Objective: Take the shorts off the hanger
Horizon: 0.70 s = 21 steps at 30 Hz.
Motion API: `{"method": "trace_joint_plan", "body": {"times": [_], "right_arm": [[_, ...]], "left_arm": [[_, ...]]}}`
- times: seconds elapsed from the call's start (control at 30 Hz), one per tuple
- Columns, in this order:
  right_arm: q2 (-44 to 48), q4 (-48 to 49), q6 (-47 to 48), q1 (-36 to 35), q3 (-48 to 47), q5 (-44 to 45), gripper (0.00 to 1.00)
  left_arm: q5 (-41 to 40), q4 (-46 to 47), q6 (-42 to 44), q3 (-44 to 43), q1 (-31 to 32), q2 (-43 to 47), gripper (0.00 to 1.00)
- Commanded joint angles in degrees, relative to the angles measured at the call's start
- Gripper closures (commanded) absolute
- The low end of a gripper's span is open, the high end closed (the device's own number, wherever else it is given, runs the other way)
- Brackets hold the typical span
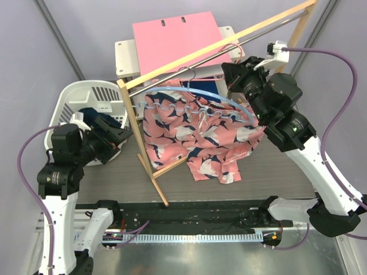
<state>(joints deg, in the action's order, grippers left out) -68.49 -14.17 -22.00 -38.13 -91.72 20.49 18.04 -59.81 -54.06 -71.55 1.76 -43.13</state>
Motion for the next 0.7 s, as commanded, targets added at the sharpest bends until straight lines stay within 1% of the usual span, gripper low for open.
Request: {"method": "trace_joint_plan", "body": {"times": [0.0, 0.1, 0.23, 0.37, 0.4, 0.5, 0.67], "right_arm": [[1.4, 3.0, -2.0, 0.1, -4.4, 1.0, 0.99], [1.5, 3.0, -3.6, 0.1, -4.8, 0.5, 0.99], [3.2, 3.4, -6.5, 0.2, -2.9, 1.4, 0.99], [5.9, 3.3, -7.9, 0.2, -0.1, 6.6, 0.99], [7.0, 3.1, -8.2, 0.2, 0.8, 9.5, 0.99], [8.5, 1.4, -8.5, 0.2, 1.8, 14.7, 0.99], [11.3, -2.7, -6.2, 0.2, 4.9, 17.6, 0.99]], "left_arm": [[0.7, 2.1, -0.2, 0.4, 0.0, 0.0, 0.05], [0.7, 2.1, -0.1, 0.4, 0.0, 0.0, 0.05], [0.6, 2.2, -0.1, 0.4, 0.0, -0.1, 0.05], [0.9, 2.3, -0.2, 0.6, 0.0, -0.5, 0.05], [1.0, 2.2, -0.2, 0.7, 0.0, -0.7, 0.05], [1.3, 2.7, -0.5, 1.1, 0.0, -0.9, 0.05], [2.1, 4.3, -2.2, 2.5, 0.0, -0.8, 0.05]]}}
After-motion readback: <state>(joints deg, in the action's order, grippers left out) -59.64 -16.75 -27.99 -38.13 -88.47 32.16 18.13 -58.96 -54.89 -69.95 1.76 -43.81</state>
